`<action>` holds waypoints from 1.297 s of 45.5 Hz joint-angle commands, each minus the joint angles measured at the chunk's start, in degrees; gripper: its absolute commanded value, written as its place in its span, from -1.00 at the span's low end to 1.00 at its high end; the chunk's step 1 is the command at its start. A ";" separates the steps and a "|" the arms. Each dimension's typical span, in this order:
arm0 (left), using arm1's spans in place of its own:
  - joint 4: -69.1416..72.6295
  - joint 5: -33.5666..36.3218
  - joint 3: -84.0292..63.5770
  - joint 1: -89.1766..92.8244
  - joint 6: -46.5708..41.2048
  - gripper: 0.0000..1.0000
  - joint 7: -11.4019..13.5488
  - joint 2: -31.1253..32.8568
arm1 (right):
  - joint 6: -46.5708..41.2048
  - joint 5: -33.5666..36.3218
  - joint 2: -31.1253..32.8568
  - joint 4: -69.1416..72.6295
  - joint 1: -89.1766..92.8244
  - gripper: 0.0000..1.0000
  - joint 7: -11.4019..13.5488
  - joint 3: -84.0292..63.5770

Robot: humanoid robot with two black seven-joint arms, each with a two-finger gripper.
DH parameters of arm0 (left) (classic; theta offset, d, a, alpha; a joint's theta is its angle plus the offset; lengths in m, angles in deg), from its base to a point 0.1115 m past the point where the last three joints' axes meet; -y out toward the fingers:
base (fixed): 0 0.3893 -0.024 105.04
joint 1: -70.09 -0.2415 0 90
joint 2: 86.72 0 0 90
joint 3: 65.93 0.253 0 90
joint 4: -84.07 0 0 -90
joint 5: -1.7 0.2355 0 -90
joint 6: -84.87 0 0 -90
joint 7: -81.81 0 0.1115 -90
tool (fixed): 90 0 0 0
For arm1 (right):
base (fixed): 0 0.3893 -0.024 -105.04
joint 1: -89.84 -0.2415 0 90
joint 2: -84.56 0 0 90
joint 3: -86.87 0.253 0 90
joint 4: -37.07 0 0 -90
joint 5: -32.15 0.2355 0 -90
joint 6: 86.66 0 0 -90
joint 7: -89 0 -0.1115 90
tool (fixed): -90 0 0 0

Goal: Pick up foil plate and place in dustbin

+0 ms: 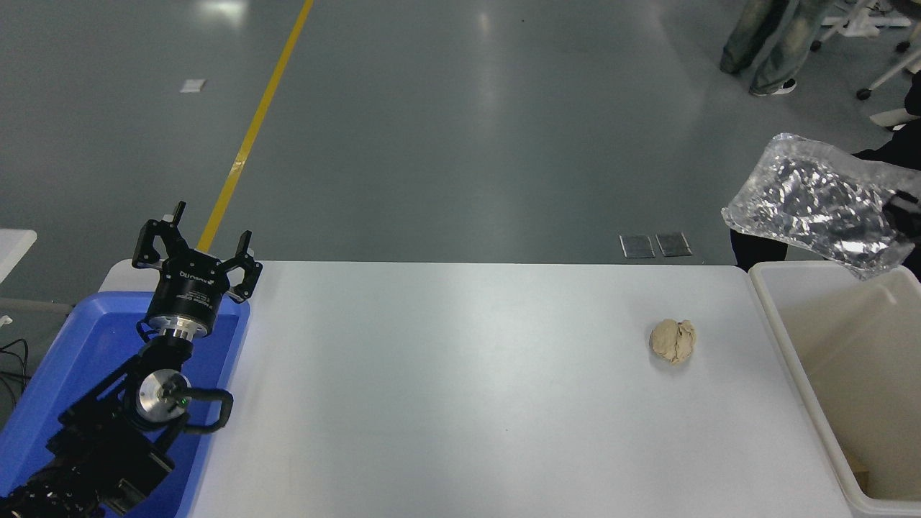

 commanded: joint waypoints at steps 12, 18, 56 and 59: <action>0.02 0.00 0.00 0.00 0.01 0.96 0.05 0.00 | 19.25 0.14 -0.57 -8.07 23.25 -1.00 0.00 11.01; -0.07 0.00 0.00 0.00 0.01 0.96 0.05 0.00 | 20.13 0.23 -1.71 -11.32 27.64 -1.00 0.00 14.00; 0.02 0.00 0.00 0.00 0.01 0.96 0.05 0.00 | 19.95 0.14 -8.48 -21.53 40.66 -1.00 -0.17 24.46; -0.07 0.00 0.00 0.00 0.01 0.96 0.05 0.00 | 19.95 0.14 -8.31 -21.53 41.01 -0.99 -0.17 24.73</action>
